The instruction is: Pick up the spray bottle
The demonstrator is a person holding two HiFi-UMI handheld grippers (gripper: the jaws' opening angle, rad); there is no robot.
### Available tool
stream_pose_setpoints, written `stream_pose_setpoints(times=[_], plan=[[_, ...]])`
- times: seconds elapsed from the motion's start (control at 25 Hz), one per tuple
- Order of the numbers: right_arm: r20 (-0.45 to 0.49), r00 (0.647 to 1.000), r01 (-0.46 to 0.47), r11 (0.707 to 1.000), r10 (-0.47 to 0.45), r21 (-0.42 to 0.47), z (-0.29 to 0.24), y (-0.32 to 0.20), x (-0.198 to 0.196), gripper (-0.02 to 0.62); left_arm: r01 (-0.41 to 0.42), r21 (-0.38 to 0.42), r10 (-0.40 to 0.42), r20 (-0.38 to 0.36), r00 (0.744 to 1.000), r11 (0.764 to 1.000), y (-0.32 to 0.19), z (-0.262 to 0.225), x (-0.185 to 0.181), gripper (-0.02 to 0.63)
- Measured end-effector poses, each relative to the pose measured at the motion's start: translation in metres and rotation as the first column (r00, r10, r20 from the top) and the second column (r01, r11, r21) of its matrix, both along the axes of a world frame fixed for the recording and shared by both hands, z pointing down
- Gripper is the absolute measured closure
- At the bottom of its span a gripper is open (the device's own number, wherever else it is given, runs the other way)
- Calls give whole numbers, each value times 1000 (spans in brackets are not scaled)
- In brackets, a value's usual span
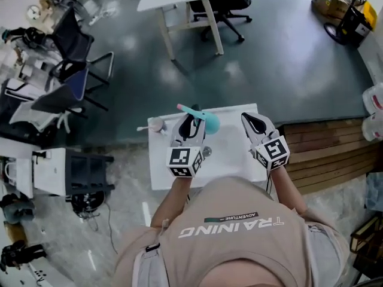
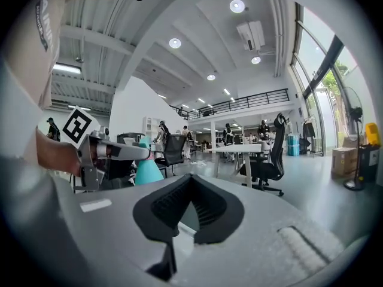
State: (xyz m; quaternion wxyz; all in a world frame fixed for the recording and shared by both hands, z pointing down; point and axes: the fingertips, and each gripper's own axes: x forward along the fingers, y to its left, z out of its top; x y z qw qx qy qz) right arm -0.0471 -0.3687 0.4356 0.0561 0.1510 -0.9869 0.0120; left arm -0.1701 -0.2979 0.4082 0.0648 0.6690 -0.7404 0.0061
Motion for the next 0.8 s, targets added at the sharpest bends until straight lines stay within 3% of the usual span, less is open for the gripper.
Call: stream_pose_setpoints(times=[0.24, 0.8], plan=[[-2, 1000, -6, 1000, 6, 11, -8, -10, 0, 594, 14, 39, -13, -23, 1000, 999, 4, -21, -8, 460], [8, 1000, 21, 998, -21, 53, -37, -6, -6, 594, 8, 27, -8, 21, 1000, 1000, 18, -26, -8, 460]])
